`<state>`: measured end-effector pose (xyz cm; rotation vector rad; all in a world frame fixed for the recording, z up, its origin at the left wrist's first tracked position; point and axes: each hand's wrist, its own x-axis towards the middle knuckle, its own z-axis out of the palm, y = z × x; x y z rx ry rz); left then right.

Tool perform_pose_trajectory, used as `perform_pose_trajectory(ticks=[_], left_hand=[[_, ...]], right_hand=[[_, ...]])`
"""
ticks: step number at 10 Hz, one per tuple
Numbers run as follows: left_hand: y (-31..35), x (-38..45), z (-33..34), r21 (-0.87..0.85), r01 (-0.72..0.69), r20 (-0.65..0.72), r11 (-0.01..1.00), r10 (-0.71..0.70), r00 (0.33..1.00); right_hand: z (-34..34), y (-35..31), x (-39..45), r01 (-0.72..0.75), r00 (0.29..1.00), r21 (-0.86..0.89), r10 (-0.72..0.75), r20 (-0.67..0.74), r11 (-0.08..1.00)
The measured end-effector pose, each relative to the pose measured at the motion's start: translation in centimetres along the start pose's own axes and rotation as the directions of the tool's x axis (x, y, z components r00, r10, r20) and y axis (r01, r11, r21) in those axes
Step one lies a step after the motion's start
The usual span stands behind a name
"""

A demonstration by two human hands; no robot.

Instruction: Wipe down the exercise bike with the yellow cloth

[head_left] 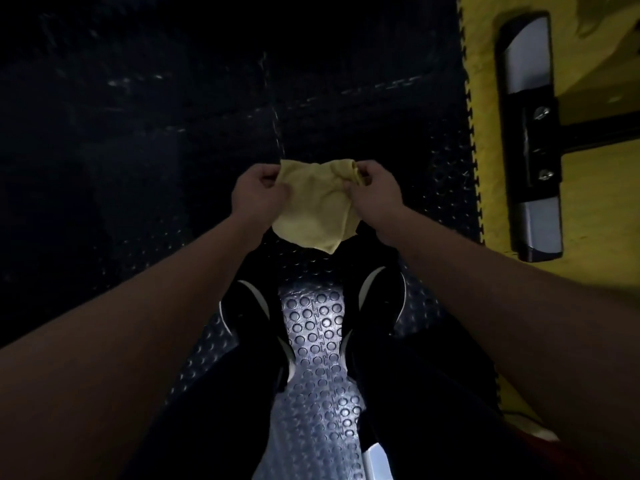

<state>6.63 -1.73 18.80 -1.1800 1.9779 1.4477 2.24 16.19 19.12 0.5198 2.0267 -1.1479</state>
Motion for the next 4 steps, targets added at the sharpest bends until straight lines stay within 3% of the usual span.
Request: perform_pose_trajectory(ticks=[2,4], left_hand=[[-3.4,6.5,5.1,0.013,-0.007,-0.043,1.000,0.007,0.999],[-5.3,10.6,8.2,0.077,0.046,-0.099,0.996,-0.038,0.994]], right_hand=[[1.3,4.4,7.8,0.002,1.000,-0.017,-0.001,0.014,1.000],[2.2,6.4,12.2,0.047,0.999,-0.212,-0.048,-0.001,0.976]])
